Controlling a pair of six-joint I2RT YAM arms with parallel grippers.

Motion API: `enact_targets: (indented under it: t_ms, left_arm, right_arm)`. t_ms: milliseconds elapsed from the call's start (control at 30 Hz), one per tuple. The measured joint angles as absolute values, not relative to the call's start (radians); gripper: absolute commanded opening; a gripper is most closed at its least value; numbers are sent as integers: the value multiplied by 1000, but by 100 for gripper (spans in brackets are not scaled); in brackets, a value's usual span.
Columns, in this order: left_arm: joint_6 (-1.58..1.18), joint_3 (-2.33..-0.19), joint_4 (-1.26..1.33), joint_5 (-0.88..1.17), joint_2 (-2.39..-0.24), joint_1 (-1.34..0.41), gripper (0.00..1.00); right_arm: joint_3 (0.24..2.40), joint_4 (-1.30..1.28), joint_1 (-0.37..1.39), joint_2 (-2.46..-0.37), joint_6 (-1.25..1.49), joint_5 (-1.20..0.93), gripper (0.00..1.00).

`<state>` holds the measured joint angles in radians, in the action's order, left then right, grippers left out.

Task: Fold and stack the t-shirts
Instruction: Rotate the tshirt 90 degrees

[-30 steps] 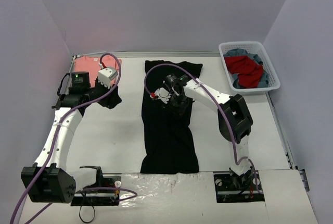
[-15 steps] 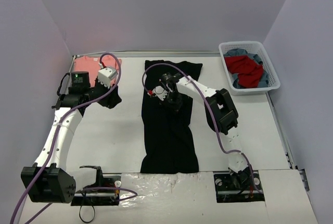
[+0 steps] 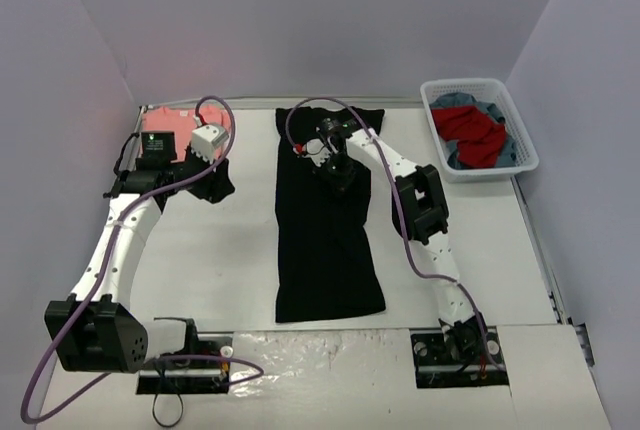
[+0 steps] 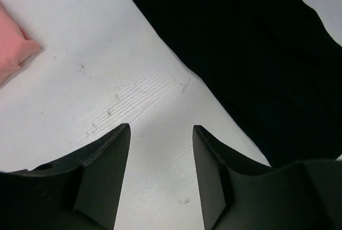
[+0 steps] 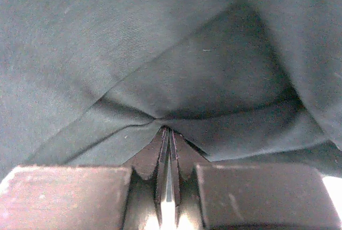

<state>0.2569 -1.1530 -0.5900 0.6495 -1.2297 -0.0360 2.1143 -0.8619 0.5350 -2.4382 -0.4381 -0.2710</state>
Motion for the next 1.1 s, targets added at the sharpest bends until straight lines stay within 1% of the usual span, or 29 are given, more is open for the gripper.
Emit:
enact_targets:
  t_ms: [233, 333, 433, 500, 567, 667, 700, 800, 933, 1033, 1100]
  left_arm:
    - [280, -1230, -605, 643, -1339, -36, 48]
    - [287, -1250, -605, 638, -1375, -36, 46]
    - [296, -1280, -623, 637, -1419, -36, 44]
    - [302, -1299, -632, 636, -1447, -36, 43]
    - [305, -1302, -634, 636, -1455, -37, 43]
    - [309, -1303, -645, 638, -1452, -40, 43]
    - [310, -1303, -646, 638, -1451, -40, 43]
    - [314, -1303, -648, 638, -1437, -44, 43]
    - [330, -1306, -654, 640, -1408, -47, 43]
    - [340, -1309, -657, 639, -1384, -47, 43]
    - [347, -1309, -658, 637, -1369, -47, 46]
  right_arm:
    - [2454, -843, 431, -2622, -415, -245, 0]
    - [2539, -810, 403, -2672, -412, -231, 0]
    - [2546, -772, 390, -2678, -417, -215, 0]
    - [2542, -756, 388, -2678, -423, -206, 1]
    - [2527, -736, 388, -2672, -430, -201, 4]
    - [2466, -702, 388, -2638, -446, -198, 18]
    - [2447, -694, 388, -2627, -448, -198, 21]
    - [2402, -690, 388, -2592, -445, -200, 34]
    - [2319, -687, 395, -2492, -442, -206, 34]
    - [2210, -677, 400, -2347, -439, -205, 34]
    - [2106, -670, 409, -2220, -437, -200, 32]
